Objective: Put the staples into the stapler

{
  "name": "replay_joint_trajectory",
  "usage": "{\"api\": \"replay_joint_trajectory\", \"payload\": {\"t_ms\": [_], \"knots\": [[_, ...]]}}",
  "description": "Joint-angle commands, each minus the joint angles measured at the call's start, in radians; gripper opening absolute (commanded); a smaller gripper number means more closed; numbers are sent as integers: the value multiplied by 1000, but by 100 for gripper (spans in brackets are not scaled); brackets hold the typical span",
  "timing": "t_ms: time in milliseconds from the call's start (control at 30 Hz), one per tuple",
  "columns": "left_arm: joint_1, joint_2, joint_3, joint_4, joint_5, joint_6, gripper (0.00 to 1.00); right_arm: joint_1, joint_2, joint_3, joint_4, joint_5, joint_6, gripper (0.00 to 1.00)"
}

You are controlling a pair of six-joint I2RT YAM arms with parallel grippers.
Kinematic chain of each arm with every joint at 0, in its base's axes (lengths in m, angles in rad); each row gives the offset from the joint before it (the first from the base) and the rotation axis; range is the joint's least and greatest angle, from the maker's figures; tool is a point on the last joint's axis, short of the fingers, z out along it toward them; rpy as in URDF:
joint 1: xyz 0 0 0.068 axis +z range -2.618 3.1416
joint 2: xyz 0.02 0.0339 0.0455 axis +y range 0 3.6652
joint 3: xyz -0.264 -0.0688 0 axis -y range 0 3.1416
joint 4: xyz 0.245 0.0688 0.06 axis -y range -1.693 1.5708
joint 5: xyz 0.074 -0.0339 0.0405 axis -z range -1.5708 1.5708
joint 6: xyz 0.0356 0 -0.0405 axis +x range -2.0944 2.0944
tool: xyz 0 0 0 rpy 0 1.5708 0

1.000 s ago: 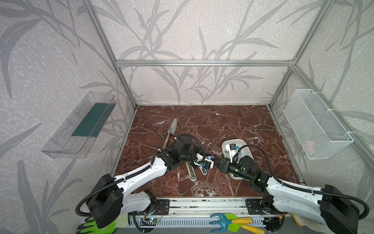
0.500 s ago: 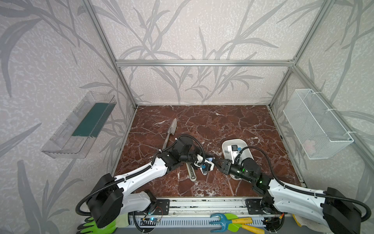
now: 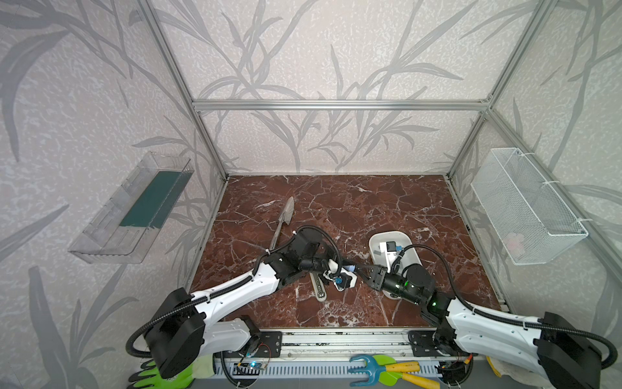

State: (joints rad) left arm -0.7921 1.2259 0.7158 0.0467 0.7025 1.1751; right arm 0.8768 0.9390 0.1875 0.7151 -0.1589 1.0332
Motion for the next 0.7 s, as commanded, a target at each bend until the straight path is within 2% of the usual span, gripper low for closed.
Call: {"api": "replay_joint_trajectory", "payload": {"t_ms": [0, 200, 667], "knots": [[-39, -9, -10, 40, 137, -10, 0, -13, 24, -4, 17, 79, 24, 11], [-38, -6, -9, 61, 105, -35, 0, -14, 50, -2, 49, 71, 37, 0], [-27, -42, -15, 117, -3, -117, 0, -13, 56, -5, -8, 132, 29, 0]]}}
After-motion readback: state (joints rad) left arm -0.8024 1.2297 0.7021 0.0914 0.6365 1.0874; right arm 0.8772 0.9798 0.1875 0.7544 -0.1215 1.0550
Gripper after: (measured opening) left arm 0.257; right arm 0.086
